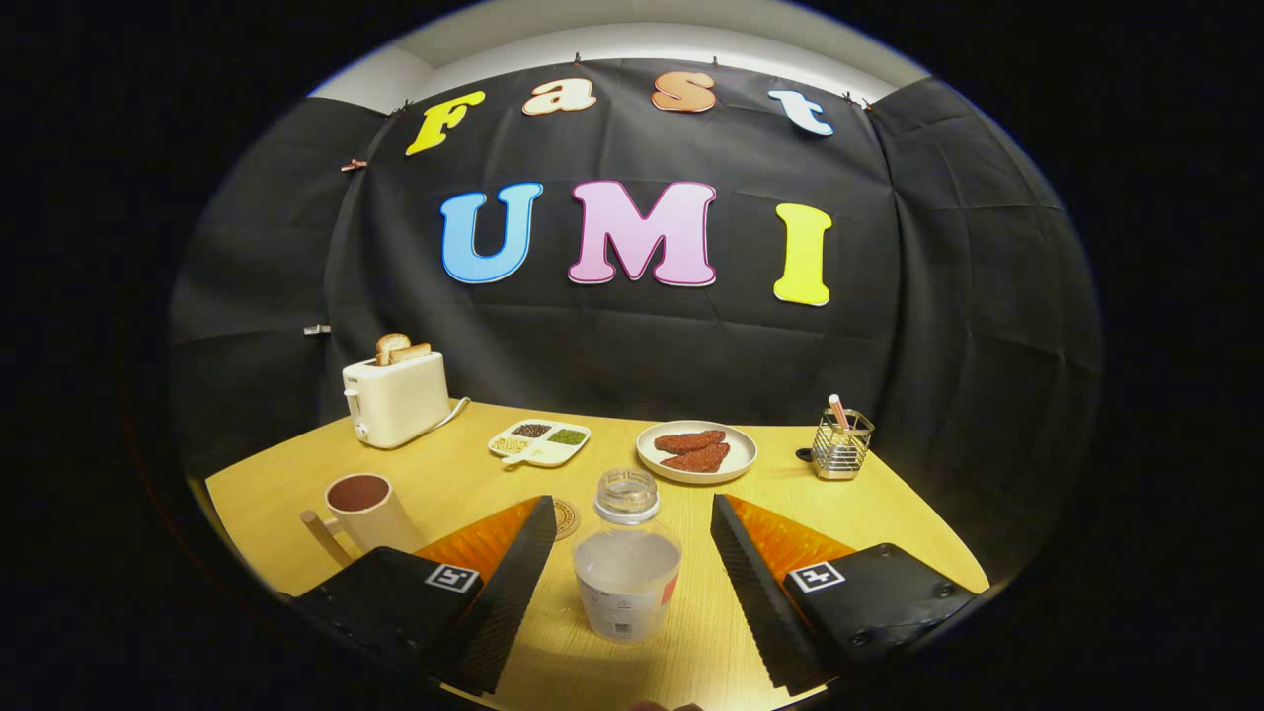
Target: Take the bottle from table, then pour the juice into the cup, finally place the bottle on the coaster
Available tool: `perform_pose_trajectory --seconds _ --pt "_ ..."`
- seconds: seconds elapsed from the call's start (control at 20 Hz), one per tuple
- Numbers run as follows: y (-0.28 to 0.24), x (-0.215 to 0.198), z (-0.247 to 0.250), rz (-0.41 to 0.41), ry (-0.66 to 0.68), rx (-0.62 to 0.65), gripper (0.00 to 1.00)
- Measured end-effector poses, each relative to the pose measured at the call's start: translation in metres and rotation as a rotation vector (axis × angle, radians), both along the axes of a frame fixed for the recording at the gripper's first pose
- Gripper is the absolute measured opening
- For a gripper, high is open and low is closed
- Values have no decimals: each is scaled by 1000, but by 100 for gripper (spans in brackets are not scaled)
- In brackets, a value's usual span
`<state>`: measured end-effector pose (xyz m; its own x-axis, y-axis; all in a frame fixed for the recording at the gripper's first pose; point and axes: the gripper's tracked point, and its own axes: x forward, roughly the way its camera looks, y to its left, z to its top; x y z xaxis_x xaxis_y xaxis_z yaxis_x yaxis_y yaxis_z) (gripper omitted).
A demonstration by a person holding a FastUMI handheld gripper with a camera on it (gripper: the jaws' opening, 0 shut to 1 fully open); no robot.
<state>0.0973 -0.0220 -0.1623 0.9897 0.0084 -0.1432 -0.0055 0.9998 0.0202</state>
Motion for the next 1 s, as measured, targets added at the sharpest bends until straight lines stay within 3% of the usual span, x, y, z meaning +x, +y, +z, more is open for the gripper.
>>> perform_pose_trajectory --seconds 0.5,1.0 --pt "3 10 -44 13 60 32 98" --pt "8 23 -53 50 57 22 97"
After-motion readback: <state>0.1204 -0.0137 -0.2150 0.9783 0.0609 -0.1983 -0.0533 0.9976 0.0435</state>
